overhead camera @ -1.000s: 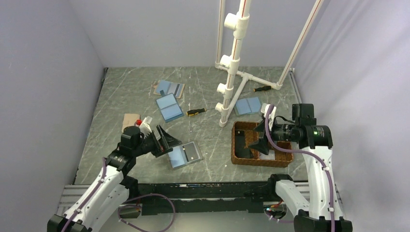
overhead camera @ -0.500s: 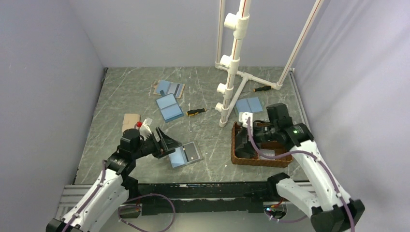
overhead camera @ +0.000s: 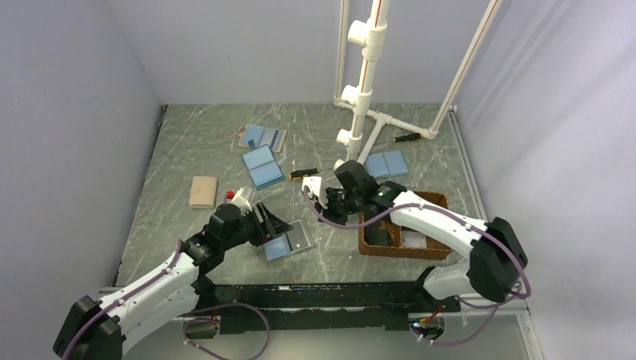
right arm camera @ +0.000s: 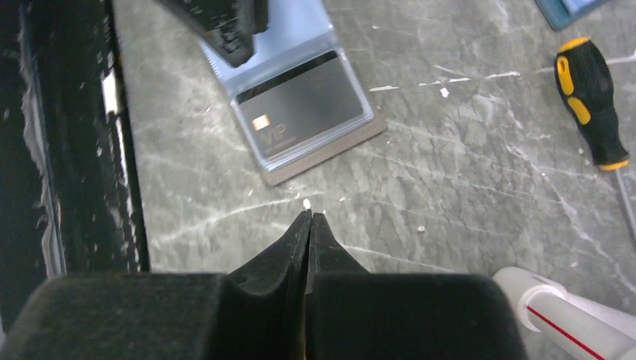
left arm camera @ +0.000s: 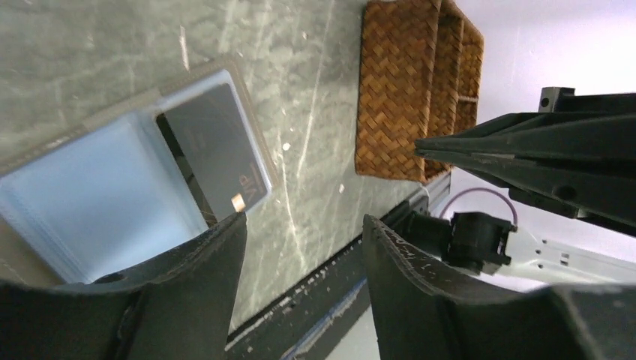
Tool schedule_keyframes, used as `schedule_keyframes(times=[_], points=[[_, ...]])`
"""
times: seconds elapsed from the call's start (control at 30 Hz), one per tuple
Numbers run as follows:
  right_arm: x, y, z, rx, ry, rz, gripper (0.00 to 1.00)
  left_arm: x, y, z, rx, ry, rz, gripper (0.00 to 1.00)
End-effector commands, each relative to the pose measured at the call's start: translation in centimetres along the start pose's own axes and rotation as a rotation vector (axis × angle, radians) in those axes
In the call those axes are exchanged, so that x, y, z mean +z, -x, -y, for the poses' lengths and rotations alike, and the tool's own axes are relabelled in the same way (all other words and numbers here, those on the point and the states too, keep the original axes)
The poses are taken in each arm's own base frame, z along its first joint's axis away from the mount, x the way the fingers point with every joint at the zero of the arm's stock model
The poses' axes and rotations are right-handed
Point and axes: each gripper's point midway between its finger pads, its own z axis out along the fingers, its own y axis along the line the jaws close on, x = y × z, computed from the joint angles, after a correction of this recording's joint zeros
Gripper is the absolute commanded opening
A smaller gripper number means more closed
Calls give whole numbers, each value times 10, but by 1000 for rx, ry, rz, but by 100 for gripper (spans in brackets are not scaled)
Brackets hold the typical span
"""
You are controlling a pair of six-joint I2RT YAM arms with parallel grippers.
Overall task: Take the credit cards out of the card holder
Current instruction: Remove the credit card from the card holder.
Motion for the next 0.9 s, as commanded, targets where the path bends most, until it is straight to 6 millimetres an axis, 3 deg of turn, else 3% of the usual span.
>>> schedule_keyframes(times=[0.0, 0.37, 0.87], points=[[13, 37, 34, 148, -142, 138, 0, 3, 21, 0, -29, -29, 152, 60], [77, 6, 31, 449, -171, 18, 0, 9, 14, -22, -48, 33, 148, 57], [98, -17, 21, 566, -120, -61, 0, 14, 14, -22, -51, 1, 160, 55]])
